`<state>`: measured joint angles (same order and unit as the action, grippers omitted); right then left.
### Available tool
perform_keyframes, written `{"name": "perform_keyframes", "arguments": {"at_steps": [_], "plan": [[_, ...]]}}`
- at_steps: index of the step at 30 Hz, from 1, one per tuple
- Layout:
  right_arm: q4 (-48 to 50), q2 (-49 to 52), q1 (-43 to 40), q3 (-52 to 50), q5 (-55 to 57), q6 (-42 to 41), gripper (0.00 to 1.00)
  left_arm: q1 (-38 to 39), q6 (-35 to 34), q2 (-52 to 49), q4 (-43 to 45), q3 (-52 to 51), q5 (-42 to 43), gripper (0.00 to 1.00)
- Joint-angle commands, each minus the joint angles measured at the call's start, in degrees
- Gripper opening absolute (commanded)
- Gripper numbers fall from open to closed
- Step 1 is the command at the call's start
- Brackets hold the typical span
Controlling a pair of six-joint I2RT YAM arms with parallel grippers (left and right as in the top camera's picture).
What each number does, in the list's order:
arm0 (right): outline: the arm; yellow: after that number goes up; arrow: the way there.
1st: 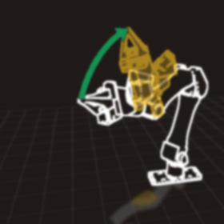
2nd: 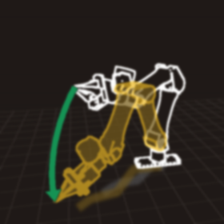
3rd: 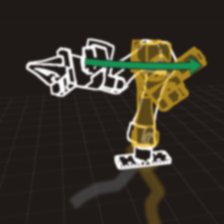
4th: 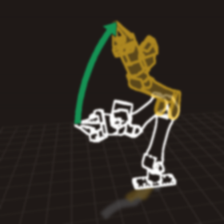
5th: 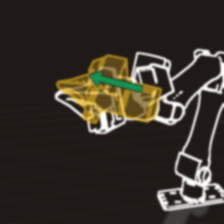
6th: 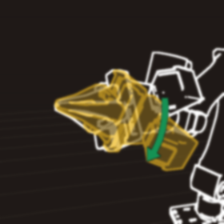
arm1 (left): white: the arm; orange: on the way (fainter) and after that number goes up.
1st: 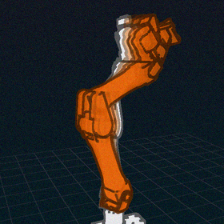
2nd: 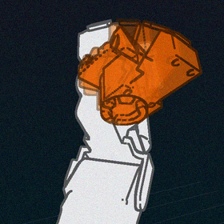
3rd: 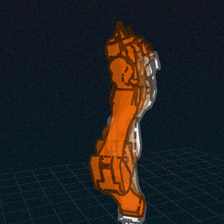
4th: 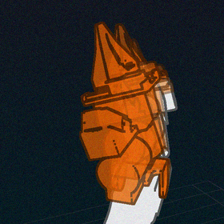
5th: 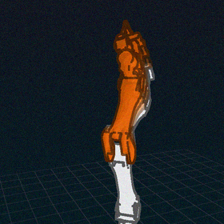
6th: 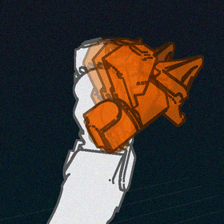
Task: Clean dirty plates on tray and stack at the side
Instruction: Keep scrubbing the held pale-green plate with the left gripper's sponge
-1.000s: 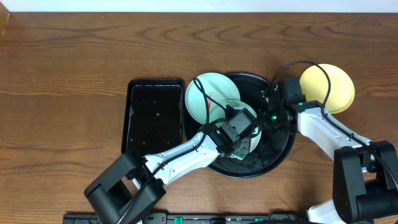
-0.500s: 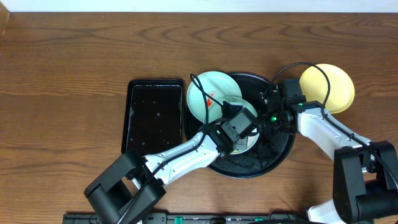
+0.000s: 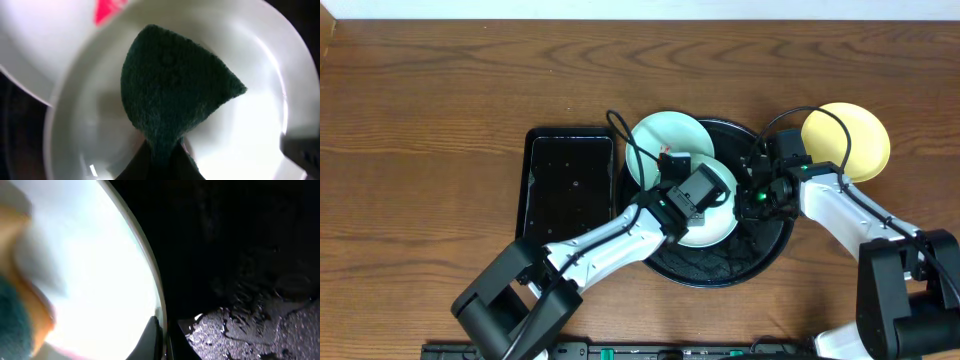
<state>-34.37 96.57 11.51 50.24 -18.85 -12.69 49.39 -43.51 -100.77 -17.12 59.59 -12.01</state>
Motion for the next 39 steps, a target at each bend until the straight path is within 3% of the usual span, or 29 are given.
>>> {"name": "perform_keyframes", "arguments": {"at_steps": [1, 6, 11, 19, 22, 26, 30, 32, 39], "plan": [[-2.34, 0.09, 0.81, -0.66, 5.38, 0.52, 0.01, -0.81, -0.31, 2.38, -0.13, 0.59, -3.06, 0.07], [-4.17, 0.07, 0.81, -0.66, 5.33, 0.52, 0.01, 0.98, -0.44, 3.39, 3.30, 0.74, 1.51, 0.07], [-5.33, 0.07, 0.81, -0.66, 5.33, 0.52, 0.01, 3.32, -6.71, 1.40, 5.57, 0.70, 4.50, 0.07], [-5.27, 0.07, 0.81, -0.63, 5.55, 0.55, 0.01, 3.74, -7.80, -3.19, 3.56, 0.63, 7.76, 0.08], [-5.29, 0.07, 0.81, -0.63, 6.23, 0.52, 0.01, 3.63, -5.86, -3.30, -2.75, 0.66, 3.87, 0.07], [-5.27, 0.07, 0.81, -0.63, 6.62, 0.55, 0.01, 2.91, -1.64, -3.10, -8.74, 0.66, -8.33, 0.07], [-5.27, 0.07, 0.81, -0.63, 6.62, 0.55, 0.01, 1.29, 0.85, -0.83, -8.57, 0.76, -10.03, 0.07], [-5.27, 0.07, 0.81, -0.63, 6.62, 0.55, 0.01, 1.07, 0.90, 1.11, -7.08, 0.81, -8.59, 0.07], [-5.27, 0.07, 0.81, -0.63, 6.62, 0.52, 0.01, 2.71, 0.74, 3.28, 3.74, 0.74, 10.29, 0.07]]}}
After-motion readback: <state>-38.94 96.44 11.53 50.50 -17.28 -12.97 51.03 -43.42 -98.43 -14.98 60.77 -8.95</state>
